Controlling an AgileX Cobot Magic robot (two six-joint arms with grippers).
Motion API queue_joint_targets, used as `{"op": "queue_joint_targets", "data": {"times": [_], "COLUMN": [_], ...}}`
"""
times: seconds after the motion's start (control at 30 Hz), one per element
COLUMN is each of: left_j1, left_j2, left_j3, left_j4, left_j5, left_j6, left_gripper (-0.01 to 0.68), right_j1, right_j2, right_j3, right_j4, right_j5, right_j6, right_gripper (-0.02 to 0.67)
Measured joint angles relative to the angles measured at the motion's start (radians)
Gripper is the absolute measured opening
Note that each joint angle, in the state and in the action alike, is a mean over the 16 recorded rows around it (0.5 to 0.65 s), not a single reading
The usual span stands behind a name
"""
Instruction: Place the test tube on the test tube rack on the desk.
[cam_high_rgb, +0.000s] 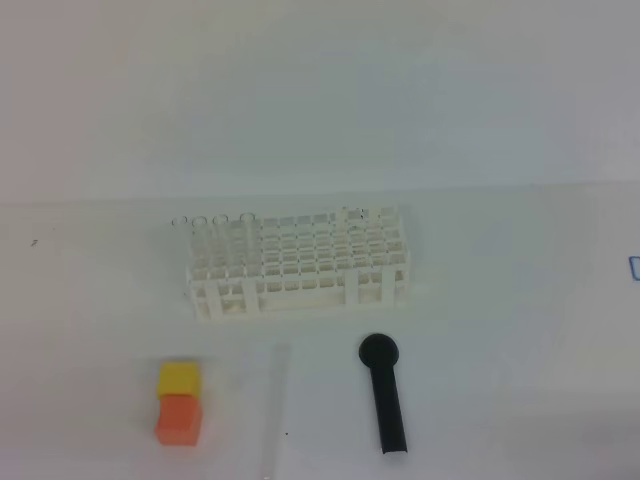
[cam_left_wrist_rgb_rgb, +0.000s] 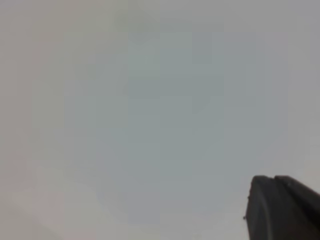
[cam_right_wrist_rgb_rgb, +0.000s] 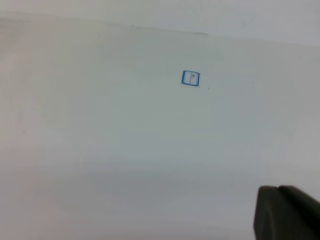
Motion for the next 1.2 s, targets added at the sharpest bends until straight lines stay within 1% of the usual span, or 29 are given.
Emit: {"op": "queue_joint_targets", "data": {"times": [0.13,0.23,0.37,0.47,0.63,0.77,0.87,1.03,1.2], "left_j1": [0.000,0.000,0.000,0.000,0.000,0.000,0.000,0.000,-0.007], "left_j2": [0.071,0.149,0.275,0.374,0.535,0.654,0.737,0.850,0.920], "left_j3": [-0.130,-0.240,-0.365,-0.431,-0.493,-0.515,-0.524,-0.543,-0.568], "left_j4": [0.051,0.053,-0.008,-0.106,-0.338,-0.544,-0.670,-0.792,-0.831], "left_j5": [0.214,0.400,0.598,0.705,0.829,0.908,0.959,1.030,1.066], "left_j6": [-0.016,0.024,0.149,0.282,0.520,0.730,0.855,0.983,1.038], "left_gripper": [-0.001,-0.001,-0.001,-0.001,-0.001,-0.001,-0.001,-0.001,-0.001], "right_j1": [0.000,0.000,0.000,0.000,0.000,0.000,0.000,0.000,0.000], "right_j2": [0.000,0.000,0.000,0.000,0.000,0.000,0.000,0.000,0.000], "right_j3": [0.000,0.000,0.000,0.000,0.000,0.000,0.000,0.000,0.000], "right_j4": [0.000,0.000,0.000,0.000,0.000,0.000,0.000,0.000,0.000], "right_j5": [0.000,0.000,0.000,0.000,0.000,0.000,0.000,0.000,0.000], "right_j6": [0.000,0.000,0.000,0.000,0.000,0.000,0.000,0.000,0.000], "right_gripper": [-0.001,-0.001,-0.001,-0.001,-0.001,-0.001,-0.001,-0.001,-0.001]}}
